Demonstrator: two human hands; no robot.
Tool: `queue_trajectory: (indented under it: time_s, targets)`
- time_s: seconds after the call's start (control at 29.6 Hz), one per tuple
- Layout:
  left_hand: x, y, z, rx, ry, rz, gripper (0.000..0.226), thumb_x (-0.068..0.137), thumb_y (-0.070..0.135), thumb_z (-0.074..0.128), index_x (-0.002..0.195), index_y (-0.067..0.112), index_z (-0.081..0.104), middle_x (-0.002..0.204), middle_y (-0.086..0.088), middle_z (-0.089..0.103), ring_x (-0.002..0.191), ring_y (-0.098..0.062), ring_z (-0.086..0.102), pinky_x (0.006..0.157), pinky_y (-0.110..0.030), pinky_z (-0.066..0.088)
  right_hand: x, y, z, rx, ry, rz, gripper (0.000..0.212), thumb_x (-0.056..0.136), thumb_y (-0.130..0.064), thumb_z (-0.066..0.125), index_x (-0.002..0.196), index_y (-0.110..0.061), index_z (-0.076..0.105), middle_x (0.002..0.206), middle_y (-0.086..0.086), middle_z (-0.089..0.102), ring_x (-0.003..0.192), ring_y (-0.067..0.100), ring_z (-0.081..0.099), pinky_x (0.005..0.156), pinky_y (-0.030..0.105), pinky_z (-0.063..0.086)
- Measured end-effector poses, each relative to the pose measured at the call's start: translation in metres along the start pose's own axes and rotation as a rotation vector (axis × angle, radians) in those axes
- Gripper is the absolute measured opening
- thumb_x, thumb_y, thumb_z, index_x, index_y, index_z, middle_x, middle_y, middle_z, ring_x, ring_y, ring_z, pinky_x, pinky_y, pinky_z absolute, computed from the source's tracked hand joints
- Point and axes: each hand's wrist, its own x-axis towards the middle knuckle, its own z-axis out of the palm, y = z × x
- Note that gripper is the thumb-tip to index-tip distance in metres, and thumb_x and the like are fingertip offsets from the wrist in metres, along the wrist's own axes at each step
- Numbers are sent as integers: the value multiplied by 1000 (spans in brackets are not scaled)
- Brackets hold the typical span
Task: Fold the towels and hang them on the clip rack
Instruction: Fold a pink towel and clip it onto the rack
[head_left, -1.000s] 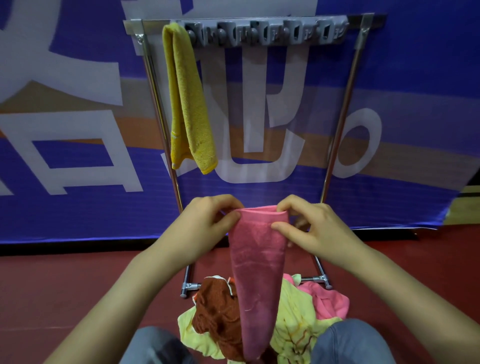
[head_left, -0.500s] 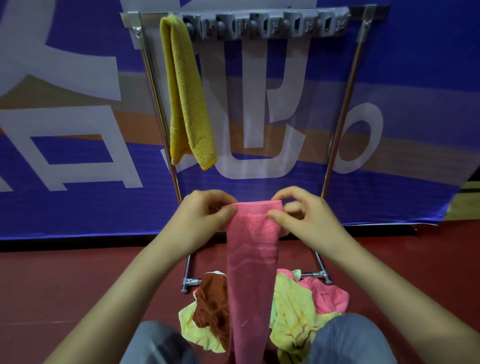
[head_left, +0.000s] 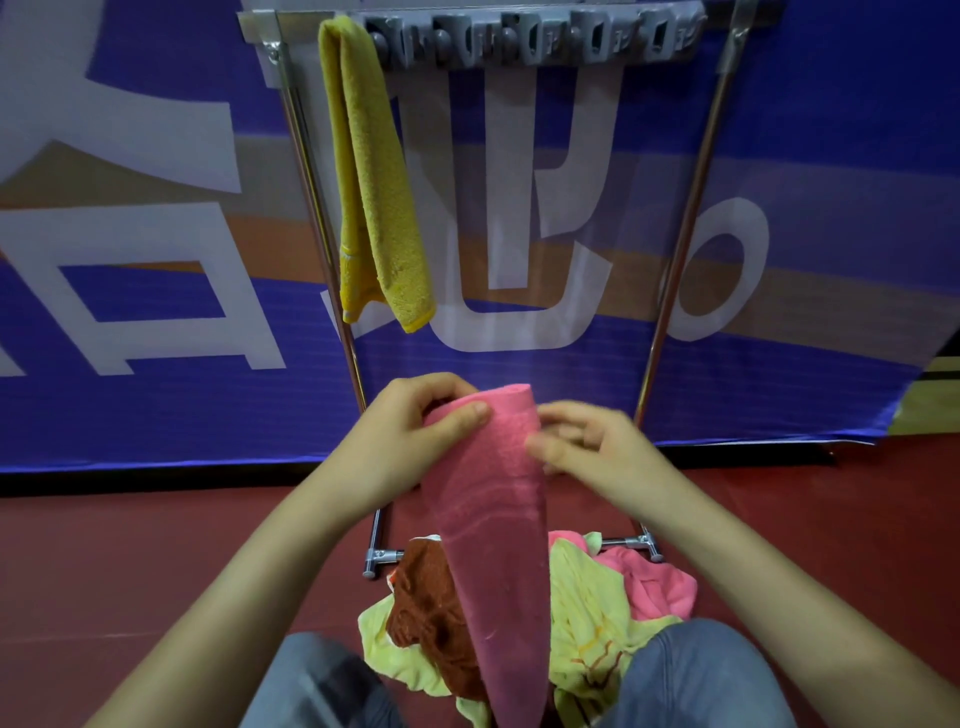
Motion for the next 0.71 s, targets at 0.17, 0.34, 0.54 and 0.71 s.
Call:
queue_trajectory:
  time_s: [0.17, 0.34, 0.54, 0.71]
  targets:
    - [-1, -2, 2, 125, -96, -131, 25, 84, 35, 57, 92, 12, 62, 84, -6, 66, 75, -15, 63, 68, -32, 51, -5, 19, 8, -89, -58, 0, 28, 81, 0, 61, 68, -25, 64, 57, -18, 66, 62, -10, 58, 66, 7, 44]
    - [1, 7, -1, 102, -101, -137, 29, 84, 32, 58, 91, 5, 65, 88, -18, 70, 78, -30, 68, 74, -47, 55, 2, 16, 15, -31, -53, -42, 20, 82, -2, 61, 74, -19, 66, 62, -14, 67, 66, -5, 60, 68, 10, 47]
    - [3, 21, -7, 42, 21, -51, 16, 85, 24, 57, 80, 11, 64, 76, -11, 68, 63, -11, 63, 66, -35, 53, -3, 40, 18, 92, -219, 113, 22, 84, -3, 58, 96, -21, 61, 93, -10, 65, 82, -7, 61, 81, 13, 48]
    - [6, 27, -22, 54, 155, -7, 13, 85, 22, 58, 83, 12, 66, 76, -7, 66, 71, -13, 62, 72, -37, 53, -8, 89, 17, -33, -250, 289, 25, 83, -3, 60, 107, -7, 60, 97, -5, 62, 79, -10, 58, 80, 9, 46]
